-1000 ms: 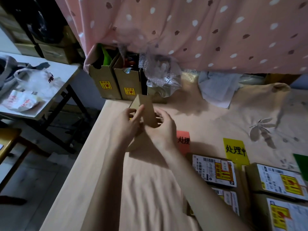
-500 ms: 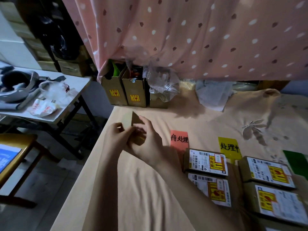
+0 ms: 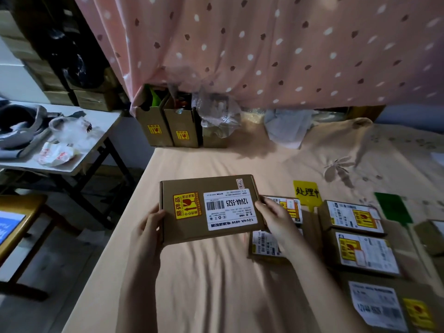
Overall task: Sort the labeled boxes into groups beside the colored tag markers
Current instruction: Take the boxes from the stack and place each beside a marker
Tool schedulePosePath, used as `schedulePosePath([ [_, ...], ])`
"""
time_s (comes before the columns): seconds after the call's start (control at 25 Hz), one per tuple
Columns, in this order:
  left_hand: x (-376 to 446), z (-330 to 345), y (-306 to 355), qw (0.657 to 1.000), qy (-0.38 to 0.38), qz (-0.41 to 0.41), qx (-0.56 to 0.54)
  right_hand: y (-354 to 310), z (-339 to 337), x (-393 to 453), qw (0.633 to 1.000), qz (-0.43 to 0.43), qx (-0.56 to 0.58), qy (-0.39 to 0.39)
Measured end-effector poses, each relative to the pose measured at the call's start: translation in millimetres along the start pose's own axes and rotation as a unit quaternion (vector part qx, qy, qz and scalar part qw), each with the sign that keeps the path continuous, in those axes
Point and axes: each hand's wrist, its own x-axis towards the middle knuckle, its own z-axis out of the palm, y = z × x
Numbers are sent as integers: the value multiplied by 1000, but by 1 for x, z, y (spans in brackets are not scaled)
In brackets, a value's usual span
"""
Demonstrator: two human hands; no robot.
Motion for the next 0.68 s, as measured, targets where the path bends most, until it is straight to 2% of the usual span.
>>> schedulePosePath([
  [0.2,-19,14,-18,997,-71,-12,-4,14,-40,-34,994,-74,55,51],
  [0.52,-58,60,-22,987,-116,44,98,37,-109,-81,984,-107,83,118],
  [0.68,-92,102,-30,980,-157,56,110,55,-159,-111,977,-121,94,148],
])
